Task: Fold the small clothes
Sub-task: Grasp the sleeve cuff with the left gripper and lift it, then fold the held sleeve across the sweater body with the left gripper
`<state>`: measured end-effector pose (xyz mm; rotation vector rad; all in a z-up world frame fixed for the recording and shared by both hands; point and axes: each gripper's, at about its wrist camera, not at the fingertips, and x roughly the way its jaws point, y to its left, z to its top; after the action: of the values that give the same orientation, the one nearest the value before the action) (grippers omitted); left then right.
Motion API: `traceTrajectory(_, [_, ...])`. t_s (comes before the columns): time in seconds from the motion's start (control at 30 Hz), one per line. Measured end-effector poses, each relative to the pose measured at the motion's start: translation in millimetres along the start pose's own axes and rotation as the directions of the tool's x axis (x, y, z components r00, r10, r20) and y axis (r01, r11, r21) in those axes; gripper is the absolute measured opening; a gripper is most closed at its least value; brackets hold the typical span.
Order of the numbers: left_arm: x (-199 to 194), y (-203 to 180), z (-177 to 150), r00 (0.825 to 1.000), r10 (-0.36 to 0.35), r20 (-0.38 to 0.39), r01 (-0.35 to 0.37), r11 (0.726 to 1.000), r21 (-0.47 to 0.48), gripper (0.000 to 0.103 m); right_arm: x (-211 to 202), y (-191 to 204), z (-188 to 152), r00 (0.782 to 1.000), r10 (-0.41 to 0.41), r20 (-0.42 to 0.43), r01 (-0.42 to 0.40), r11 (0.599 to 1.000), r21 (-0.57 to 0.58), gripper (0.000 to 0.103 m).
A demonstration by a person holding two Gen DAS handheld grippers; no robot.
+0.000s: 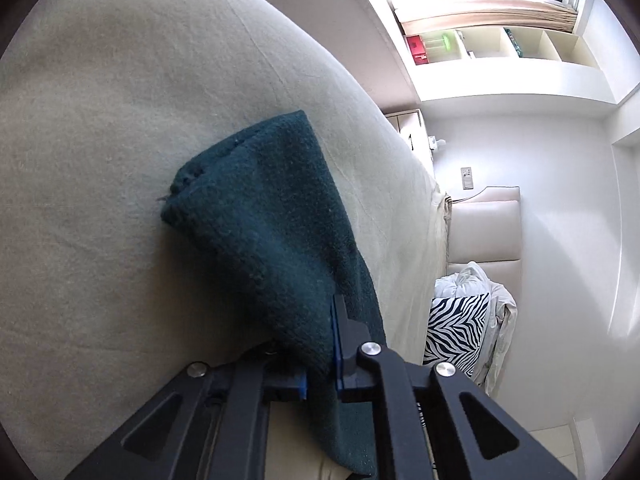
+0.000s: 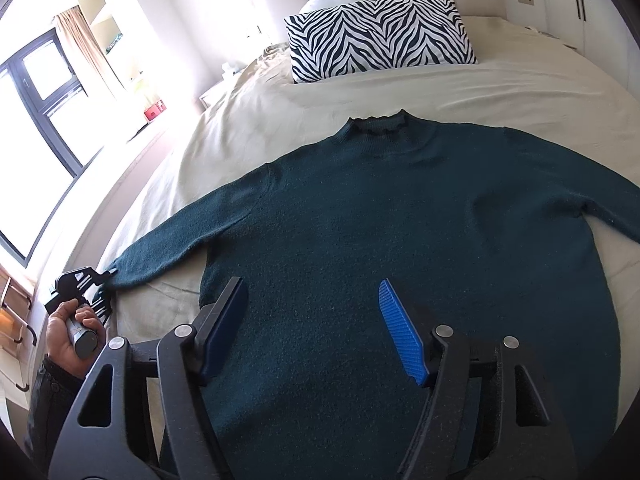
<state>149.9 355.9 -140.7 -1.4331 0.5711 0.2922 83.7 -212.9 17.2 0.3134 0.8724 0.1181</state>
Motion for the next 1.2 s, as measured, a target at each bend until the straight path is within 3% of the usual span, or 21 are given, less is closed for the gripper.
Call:
traceTrajectory(0.1, [-2.1,-47.8,-13.2,0.998,0.031,0.046,-0.04,0.975,0.221,0.009,-4.7,-16.6,0.0,1.0,-0.008,0.011,0.007,1.0,0.017,0.063])
traceTrajectory(0.17, [3.0,-98.7,-45.4,0.999,0.019,0.032,-0.032,0.9,0.434,0.009,-5.1,-33.6,1.2,1.0,-0.012,0.01,0.011,0.999,0.045,0.062])
traceTrajectory(0.2, [9.1,-127.2,-71.3,1.0,0.014,0.007,-0.016,0.841,0.541,0.009,-4.1,-41.9,2.2,1.0,-0.007,0.005,0.007,0.998,0.064,0.059])
traceTrajectory(0.23, [15.5,-151.1,-100.8,1.0,0.016,-0.011,-0.005,0.767,0.642,0.009,-2.7,-51.5,3.2,1.0,-0.003,0.002,0.003,0.996,0.085,0.059])
traceTrajectory(0.33, [37.9,-202.1,-209.1,0.998,0.033,-0.061,0.037,0.482,0.875,0.009,-4.2,-78.6,7.3,1.0,0.005,0.015,-0.007,0.989,0.148,0.058])
traceTrajectory(0.43, [68.0,-212.2,-325.6,0.993,0.104,-0.064,0.05,0.134,0.99,0.009,-1.7,-107.8,10.5,1.0,0.017,0.009,-0.018,0.978,0.206,0.058])
traceTrajectory(0.47, [77.9,-204.2,-356.8,0.989,0.134,-0.057,0.052,0.038,0.998,0.012,2.7,-118.9,11.3,0.999,0.034,-0.006,-0.032,0.973,0.23,0.058])
traceTrajectory(0.5, [87.2,-193.7,-382.5,0.985,0.167,-0.046,0.055,-0.049,0.997,0.013,8.4,-129.4,11.9,0.998,0.058,-0.021,-0.051,0.966,0.254,0.058])
traceTrajectory(0.53, [92.3,-176.9,-402.5,0.98,0.197,-0.037,0.06,-0.11,0.992,0.013,15.7,-139.6,12.6,0.995,0.09,-0.036,-0.076,0.957,0.281,0.058])
traceTrajectory(0.57, [98.7,-164.9,-413.0,0.974,0.225,-0.026,0.059,-0.139,0.989,0.014,24.1,-149.5,13.6,0.991,0.122,-0.052,-0.1,0.945,0.311,0.059])
traceTrajectory(0.6, [103.9,-153.3,-416.9,0.967,0.252,-0.018,0.058,-0.151,0.987,0.018,33.2,-157.8,15.0,0.985,0.156,-0.07,-0.123,0.932,0.341,0.059])
traceTrajectory(0.63, [103.7,-142.0,-418.1,0.964,0.266,-0.012,0.055,-0.153,0.987,0.031,42.8,-164.4,16.8,0.978,0.19,-0.084,-0.146,0.918,0.368,0.059])
traceTrajectory(0.67, [105.0,-136.7,-415.7,0.962,0.271,-0.01,0.051,-0.146,0.988,0.045,53.1,-168.2,18.3,0.97,0.224,-0.094,-0.172,0.906,0.387,0.059])
traceTrajectory(0.7, [103.9,-131.5,-410.7,0.963,0.271,-0.008,0.046,-0.134,0.99,0.048,64.0,-171.1,21.6,0.958,0.269,-0.103,-0.206,0.89,0.408,0.06])
traceTrajectory(0.8, [94.2,-123.9,-397.8,0.962,0.267,-0.057,0.075,-0.06,0.995,0.053,100.9,-164.8,30.7,0.915,0.381,-0.134,-0.281,0.839,0.466,0.06])
traceTrajectory(0.87, [92.5,-123.9,-393.8,0.96,0.266,-0.083,0.091,-0.02,0.996,0.054,127.4,-156.8,34.8,0.9,0.397,-0.179,-0.265,0.825,0.499,0.06])
traceTrajectory(0.93, [89.8,-121.7,-389.9,0.96,0.259,-0.102,0.105,0.004,0.994,0.054,153.4,-146.9,39.3,0.882,0.411,-0.231,-0.248,0.821,0.514,0.06])
traceTrajectory(1.0, [87.6,-121.4,-387.9,0.962,0.247,-0.119,0.117,0.02,0.993,0.054,165.7,-135.9,47.3,0.885,0.397,-0.243,-0.227,0.823,0.52,0.06])
traceTrajectory(1.07, [84.2,-119.9,-384.1,0.962,0.237,-0.138,0.131,0.043,0.99,0.055,174.1,-124.0,58.7,0.88,0.403,-0.25,-0.241,0.834,0.497,0.053])
traceTrajectory(1.13, [80.6,-120.1,-378.8,0.962,0.224,-0.16,0.147,0.071,0.987,0.055,185.2,-113.6,66.7,0.889,0.362,-0.28,-0.209,0.865,0.456,0.021])
traceTrajectory(1.2, [74.9,-120.1,-371.2,0.962,0.198,-0.186,0.167,0.107,0.98,0.058,189.3,-102.6,75.7,0.898,0.323,-0.298,-0.191,0.897,0.399,0.009])
